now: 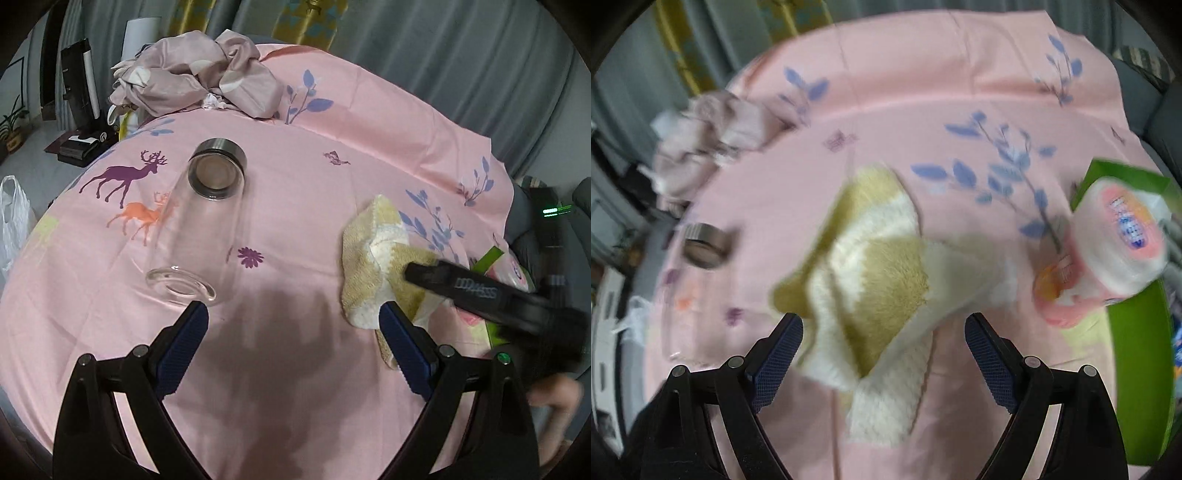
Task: Organize soft objects
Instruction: 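Move the right gripper to the yellow-white towel and grasp it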
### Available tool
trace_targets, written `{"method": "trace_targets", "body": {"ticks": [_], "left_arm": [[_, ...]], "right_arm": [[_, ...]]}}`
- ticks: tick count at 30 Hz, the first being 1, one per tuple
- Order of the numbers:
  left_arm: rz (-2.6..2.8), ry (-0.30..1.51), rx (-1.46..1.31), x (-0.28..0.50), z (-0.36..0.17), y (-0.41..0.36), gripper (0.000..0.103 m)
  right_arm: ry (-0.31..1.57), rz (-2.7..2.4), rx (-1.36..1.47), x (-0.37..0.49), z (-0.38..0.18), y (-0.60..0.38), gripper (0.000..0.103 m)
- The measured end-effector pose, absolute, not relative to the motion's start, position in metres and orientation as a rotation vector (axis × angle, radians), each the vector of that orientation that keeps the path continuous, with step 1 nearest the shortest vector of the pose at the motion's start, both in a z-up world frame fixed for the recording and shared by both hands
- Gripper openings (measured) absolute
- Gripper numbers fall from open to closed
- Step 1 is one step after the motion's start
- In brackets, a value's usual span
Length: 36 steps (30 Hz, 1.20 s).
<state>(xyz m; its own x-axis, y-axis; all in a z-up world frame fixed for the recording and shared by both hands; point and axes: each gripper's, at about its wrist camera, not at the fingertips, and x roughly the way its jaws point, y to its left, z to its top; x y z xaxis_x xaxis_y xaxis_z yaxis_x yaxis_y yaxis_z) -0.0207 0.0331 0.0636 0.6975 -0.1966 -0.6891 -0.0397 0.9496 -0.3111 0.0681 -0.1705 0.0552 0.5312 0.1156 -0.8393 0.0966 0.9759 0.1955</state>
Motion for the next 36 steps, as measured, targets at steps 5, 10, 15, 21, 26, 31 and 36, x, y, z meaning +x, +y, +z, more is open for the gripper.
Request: {"method": "trace_targets", "body": {"ticks": [5,10,15,21,26,31,36], "left_arm": [[-0.082,0.815,-0.347,-0.016,0.062,0.044,0.093],[-0.081,0.818,-0.365,-0.015,0.061,0.05,0.093],[-0.078,0.822,-0.368,-0.015,0.062,0.052,0.093],[-0.114,0.824,-0.388,-0.015,0.063,0.055,0.093],[-0.236,0.882,-0.402,-0.012,0.059,0.051,0.093],[-0.293,0.883,-0.368,-0.015,0.063,0.041,0.093],[-0.266,0.893,-0.394,-0.012,0.062,0.051,0.093]], "right_arm": [[1.06,0.044,0.208,0.088,0.027,-0.148,0.09],[1.027,-0.021,0.074,0.088,0.015,-0.129,0.09],[0.997,0.022,0.081,0.081,0.021,-0.138,0.035],[1.1,0.269,0.238,0.063,0.033,-0.152,0.02],[1.162,0.468,0.233,0.028,0.05,-0.147,0.02],[1.203,0.538,0.26,0.009,0.059,-0.16,0.02],[1.145,0.551,0.218,-0.01,0.083,-0.165,0.02]]}}
